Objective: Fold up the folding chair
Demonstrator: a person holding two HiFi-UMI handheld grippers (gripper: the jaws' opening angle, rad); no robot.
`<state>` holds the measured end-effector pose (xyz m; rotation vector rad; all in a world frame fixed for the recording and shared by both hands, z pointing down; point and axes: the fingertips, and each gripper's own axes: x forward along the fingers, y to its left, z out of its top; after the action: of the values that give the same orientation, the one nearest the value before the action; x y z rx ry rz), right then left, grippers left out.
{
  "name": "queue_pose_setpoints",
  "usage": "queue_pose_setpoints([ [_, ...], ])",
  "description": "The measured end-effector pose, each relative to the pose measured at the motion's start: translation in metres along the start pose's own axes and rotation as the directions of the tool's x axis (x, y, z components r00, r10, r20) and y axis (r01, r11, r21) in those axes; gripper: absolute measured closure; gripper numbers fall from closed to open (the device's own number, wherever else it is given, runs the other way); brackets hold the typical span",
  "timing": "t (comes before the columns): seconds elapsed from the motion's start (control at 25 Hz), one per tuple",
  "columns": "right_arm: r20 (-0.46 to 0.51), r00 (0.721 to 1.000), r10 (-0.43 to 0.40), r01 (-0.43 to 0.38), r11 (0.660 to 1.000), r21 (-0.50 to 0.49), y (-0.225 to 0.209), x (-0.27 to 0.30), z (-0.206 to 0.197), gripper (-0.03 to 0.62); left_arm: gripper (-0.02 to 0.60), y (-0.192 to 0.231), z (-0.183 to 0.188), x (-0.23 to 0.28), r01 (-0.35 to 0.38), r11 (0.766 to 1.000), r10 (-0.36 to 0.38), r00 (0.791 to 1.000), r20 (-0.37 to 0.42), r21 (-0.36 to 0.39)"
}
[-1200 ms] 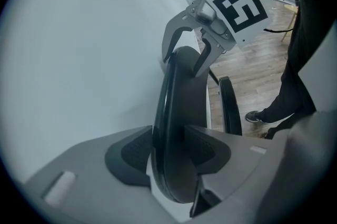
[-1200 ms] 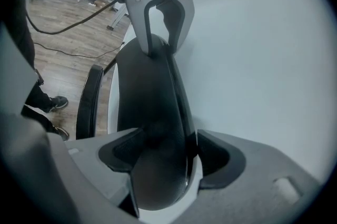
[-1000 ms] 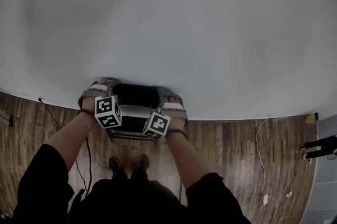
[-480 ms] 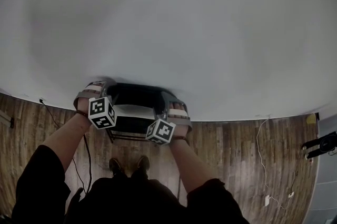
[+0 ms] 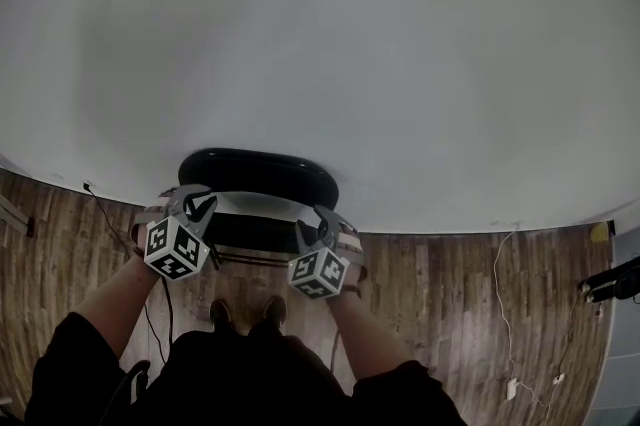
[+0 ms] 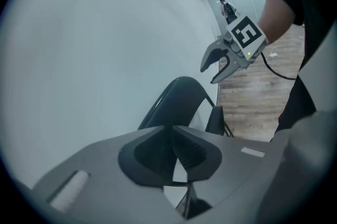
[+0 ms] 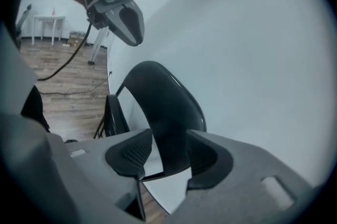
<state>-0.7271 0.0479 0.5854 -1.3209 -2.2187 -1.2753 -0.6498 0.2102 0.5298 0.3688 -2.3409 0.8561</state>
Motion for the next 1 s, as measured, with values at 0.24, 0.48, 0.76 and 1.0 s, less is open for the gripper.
queue_pose_setpoints([
  [0.24,0.07,0.99,0.125,-0.137,0.967,0.213,0.073,-0.062,0.004,0.452,0.58,-0.065,-0.002,-0.066,0.055,0.989,-0.037,0.991,0.132,-0.134],
  [0.48,0.262,0.963,0.063,-0.174,0.887,0.427,0.125,-0.146,0.052,0.58,0.58,-0.101,-0.003,-0.146,0.149,0.928,-0.013,0.93,0.367,-0.343],
  [0.76,0.449,0.89,-0.077,-0.181,0.844,0.504,0.147,-0.235,0.117,0.592,0.58,-0.124,0.024,-0.23,0.286,0.903,-0.045,0.805,0.591,-0.322],
  [1.0,0.529,0.847,-0.051,-0.216,0.876,0.431,0.155,-0.265,0.133,0.592,0.58,-0.16,0.047,-0.259,0.364,0.881,-0.093,0.759,0.644,-0.302],
])
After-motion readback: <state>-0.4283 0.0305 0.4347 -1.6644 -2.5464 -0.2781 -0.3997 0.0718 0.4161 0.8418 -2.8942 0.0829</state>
